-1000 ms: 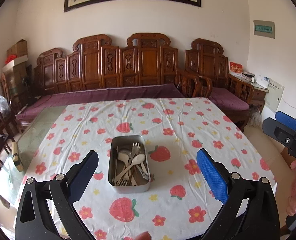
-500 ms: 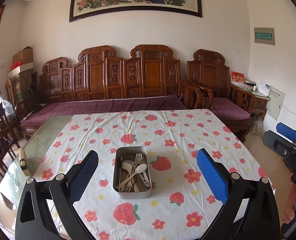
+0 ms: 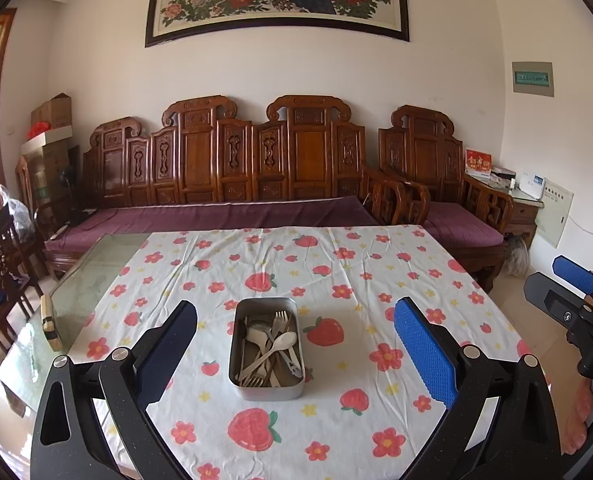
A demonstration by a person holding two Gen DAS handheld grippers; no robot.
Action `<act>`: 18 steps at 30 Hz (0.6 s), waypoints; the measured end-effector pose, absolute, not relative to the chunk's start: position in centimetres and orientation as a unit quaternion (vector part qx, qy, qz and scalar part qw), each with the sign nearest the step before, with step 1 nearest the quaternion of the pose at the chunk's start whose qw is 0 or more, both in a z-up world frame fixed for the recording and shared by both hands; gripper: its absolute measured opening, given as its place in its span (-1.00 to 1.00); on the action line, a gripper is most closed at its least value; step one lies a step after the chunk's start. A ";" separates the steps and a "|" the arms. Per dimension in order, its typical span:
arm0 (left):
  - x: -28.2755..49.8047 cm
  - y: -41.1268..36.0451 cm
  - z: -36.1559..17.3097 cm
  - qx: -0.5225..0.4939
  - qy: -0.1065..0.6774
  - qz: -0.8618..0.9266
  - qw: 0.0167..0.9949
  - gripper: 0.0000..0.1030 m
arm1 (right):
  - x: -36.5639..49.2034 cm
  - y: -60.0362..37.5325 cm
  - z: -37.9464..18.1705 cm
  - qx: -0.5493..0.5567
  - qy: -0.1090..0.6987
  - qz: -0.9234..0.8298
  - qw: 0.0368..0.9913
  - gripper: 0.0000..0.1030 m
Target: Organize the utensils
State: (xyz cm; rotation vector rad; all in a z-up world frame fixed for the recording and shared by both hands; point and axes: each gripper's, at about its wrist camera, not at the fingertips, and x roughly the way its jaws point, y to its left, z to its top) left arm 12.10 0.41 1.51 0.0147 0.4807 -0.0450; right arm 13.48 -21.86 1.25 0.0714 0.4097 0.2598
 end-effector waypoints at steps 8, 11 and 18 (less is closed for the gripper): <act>12.1 0.4 1.7 0.008 0.236 -0.021 0.972 0.85 | 13.5 -21.8 1.3 0.035 0.203 0.129 0.970 0.95; 12.0 0.4 2.0 0.008 0.234 -0.020 0.972 0.85 | 13.5 -21.8 1.2 0.035 0.203 0.129 0.970 0.95; 11.7 0.3 2.2 0.004 0.230 -0.020 0.973 0.85 | 13.2 -21.3 1.4 0.034 0.201 0.127 0.971 0.95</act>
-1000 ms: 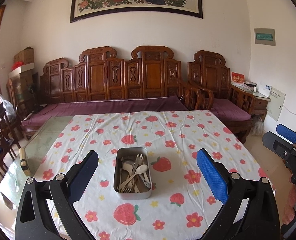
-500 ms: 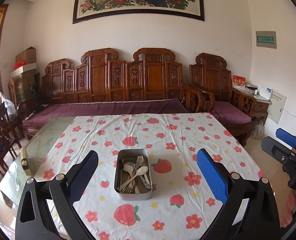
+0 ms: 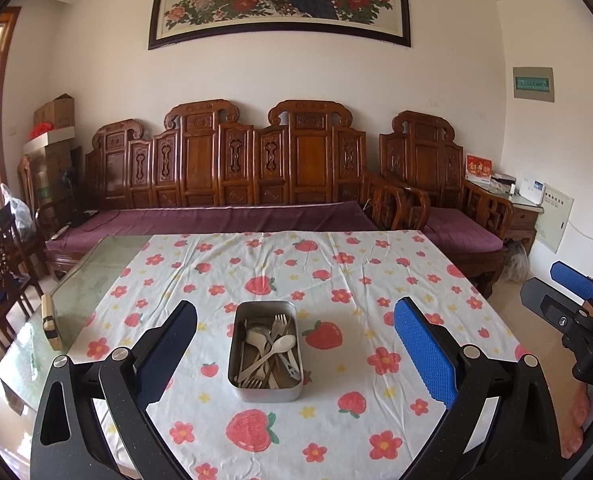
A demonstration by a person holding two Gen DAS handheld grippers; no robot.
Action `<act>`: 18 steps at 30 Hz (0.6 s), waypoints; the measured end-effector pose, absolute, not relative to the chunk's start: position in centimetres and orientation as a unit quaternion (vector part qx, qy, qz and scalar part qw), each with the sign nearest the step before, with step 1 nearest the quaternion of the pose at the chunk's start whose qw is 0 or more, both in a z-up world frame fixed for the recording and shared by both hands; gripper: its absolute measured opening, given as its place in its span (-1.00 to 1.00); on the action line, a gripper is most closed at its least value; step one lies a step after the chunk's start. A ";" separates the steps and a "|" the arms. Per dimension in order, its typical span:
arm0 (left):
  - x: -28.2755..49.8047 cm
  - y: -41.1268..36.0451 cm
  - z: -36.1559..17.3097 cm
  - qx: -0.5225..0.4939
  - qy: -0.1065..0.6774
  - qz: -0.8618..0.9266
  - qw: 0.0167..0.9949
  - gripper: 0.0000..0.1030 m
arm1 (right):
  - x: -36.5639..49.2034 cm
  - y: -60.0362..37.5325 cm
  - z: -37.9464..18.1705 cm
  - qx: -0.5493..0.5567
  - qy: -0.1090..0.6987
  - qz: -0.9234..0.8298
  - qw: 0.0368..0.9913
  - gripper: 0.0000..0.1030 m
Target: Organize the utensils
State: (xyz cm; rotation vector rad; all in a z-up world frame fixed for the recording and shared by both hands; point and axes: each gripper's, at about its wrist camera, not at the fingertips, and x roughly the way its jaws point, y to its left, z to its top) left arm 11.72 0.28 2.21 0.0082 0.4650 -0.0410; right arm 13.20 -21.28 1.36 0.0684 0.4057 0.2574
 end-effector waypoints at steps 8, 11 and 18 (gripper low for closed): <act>11.8 0.1 2.5 0.003 0.228 -0.020 0.973 0.85 | 13.1 -21.3 1.4 0.034 0.200 0.128 0.971 0.95; 11.8 0.1 2.4 0.003 0.228 -0.020 0.973 0.85 | 13.1 -21.3 1.3 0.034 0.200 0.127 0.971 0.95; 11.8 0.0 2.6 0.002 0.227 -0.019 0.974 0.85 | 13.1 -21.3 1.3 0.035 0.200 0.128 0.971 0.95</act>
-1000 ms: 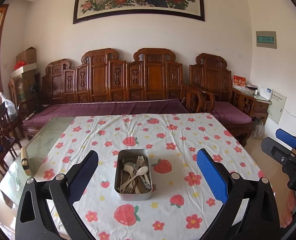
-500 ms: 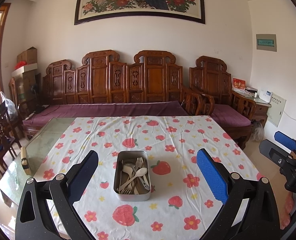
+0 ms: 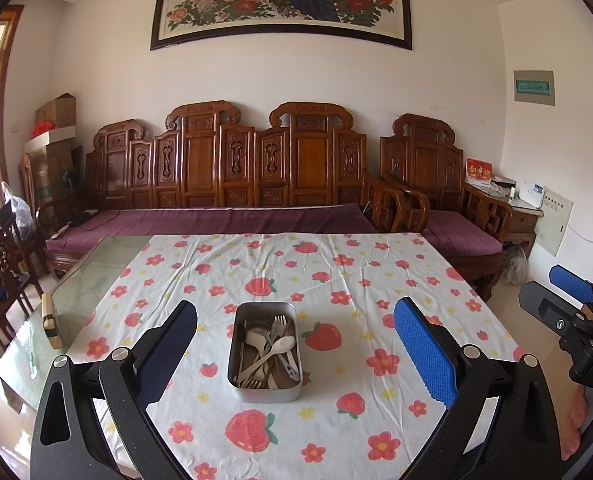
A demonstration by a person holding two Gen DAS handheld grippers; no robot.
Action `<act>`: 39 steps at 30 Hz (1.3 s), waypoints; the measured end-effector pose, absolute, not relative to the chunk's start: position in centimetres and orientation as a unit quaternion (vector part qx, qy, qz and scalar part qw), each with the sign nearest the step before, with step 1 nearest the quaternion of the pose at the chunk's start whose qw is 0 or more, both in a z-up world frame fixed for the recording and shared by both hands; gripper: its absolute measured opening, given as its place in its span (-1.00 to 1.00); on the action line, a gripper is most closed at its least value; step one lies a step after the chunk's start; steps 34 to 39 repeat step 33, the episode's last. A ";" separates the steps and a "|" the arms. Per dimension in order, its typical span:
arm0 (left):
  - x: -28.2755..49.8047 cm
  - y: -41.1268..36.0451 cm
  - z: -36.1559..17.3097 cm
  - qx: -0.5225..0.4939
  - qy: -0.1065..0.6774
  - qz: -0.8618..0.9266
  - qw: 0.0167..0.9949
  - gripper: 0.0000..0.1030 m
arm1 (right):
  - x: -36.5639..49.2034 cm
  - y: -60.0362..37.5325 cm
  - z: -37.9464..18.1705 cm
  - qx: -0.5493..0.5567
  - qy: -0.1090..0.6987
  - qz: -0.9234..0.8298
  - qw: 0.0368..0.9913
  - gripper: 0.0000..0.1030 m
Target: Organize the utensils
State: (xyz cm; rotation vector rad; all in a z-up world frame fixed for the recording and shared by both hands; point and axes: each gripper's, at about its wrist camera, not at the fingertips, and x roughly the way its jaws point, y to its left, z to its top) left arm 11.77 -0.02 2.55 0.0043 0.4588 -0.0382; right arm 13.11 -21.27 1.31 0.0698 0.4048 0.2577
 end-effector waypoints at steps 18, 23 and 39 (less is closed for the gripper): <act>11.6 0.0 2.6 0.001 0.227 -0.018 0.974 0.85 | 13.1 -21.3 1.3 0.036 0.199 0.127 0.971 0.95; 11.6 -0.2 2.7 0.001 0.227 -0.019 0.974 0.85 | 13.1 -21.4 1.3 0.035 0.199 0.127 0.971 0.95; 11.2 0.0 2.6 -0.002 0.227 -0.014 0.974 0.85 | 13.1 -21.4 1.2 0.036 0.199 0.127 0.971 0.95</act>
